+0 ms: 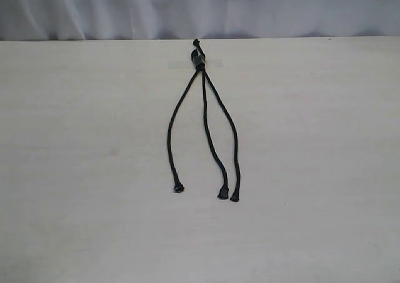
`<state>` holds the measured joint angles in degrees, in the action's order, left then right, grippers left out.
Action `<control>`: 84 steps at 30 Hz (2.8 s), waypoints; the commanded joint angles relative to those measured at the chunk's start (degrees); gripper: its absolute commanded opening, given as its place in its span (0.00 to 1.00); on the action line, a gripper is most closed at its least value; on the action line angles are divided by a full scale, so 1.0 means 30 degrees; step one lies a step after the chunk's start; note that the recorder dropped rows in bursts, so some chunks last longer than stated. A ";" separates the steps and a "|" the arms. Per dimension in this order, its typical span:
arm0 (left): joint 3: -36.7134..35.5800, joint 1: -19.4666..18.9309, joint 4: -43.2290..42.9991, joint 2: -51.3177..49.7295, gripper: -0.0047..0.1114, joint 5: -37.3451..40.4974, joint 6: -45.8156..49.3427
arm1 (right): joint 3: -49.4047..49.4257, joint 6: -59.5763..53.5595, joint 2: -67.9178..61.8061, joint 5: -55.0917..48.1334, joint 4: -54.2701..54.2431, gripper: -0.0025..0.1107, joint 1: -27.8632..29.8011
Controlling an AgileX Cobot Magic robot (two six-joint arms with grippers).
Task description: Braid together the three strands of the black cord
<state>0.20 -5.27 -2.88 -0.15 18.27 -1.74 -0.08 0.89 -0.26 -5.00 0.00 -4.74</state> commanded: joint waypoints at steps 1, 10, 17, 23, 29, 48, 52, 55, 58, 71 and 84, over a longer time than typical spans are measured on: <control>-0.0066 -0.0021 -0.0279 0.0051 0.04 -0.3802 0.0070 | 0.0026 -0.0069 0.0087 0.4625 0.0265 0.06 -0.0016; -0.0066 -0.0021 0.0171 0.0051 0.04 -1.5744 -0.0069 | 0.0026 -0.0069 0.0087 0.8621 0.0137 0.06 -0.0016; -0.0066 -0.0021 0.0189 0.0051 0.04 -1.9353 -0.0064 | -0.5628 0.0437 -0.4681 -0.3173 0.0144 0.06 -0.0016; -0.0066 -0.0021 -0.0320 0.0051 0.04 -2.0280 -0.0023 | -1.1680 0.0678 -1.2913 -1.0771 -0.2823 0.06 -0.0016; 0.0125 -0.0021 0.0170 0.0051 0.04 -1.7975 -0.0461 | -1.2260 -0.1033 -1.8486 -0.9392 -0.6191 0.06 -0.0016; 0.9796 -0.0018 0.6768 -2.1755 0.04 0.2855 0.3507 | -2.2191 -0.2804 -3.2973 -1.2090 -0.6554 0.06 -0.6394; 1.0818 -0.0018 1.3140 -2.6521 0.04 0.3331 0.9628 | -2.4151 -0.1542 -3.5137 -1.2079 -0.4996 0.08 -0.7580; 1.1692 -0.0018 1.6319 -2.9593 0.04 0.4555 1.2936 | -2.5203 -0.1541 -3.6506 -1.2531 -0.4254 0.17 -0.8044; 1.2255 0.0239 1.7677 -3.1318 0.04 0.4798 1.4224 | -2.5847 -0.1501 -3.7733 -1.2658 -0.3922 0.26 -0.8039; 1.2643 0.3568 1.7880 -3.2049 0.04 0.2130 1.4222 | -2.6328 0.0489 -4.0382 -1.2784 -0.1815 0.37 -0.8039; 1.2643 0.3568 1.8265 -3.2049 0.04 0.1689 1.4222 | -2.7921 0.0996 -3.9839 -1.4336 -0.4164 0.06 -0.8039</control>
<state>37.76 5.26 51.24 -96.29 24.20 40.72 -81.57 3.71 -121.65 -46.81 -8.29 -28.76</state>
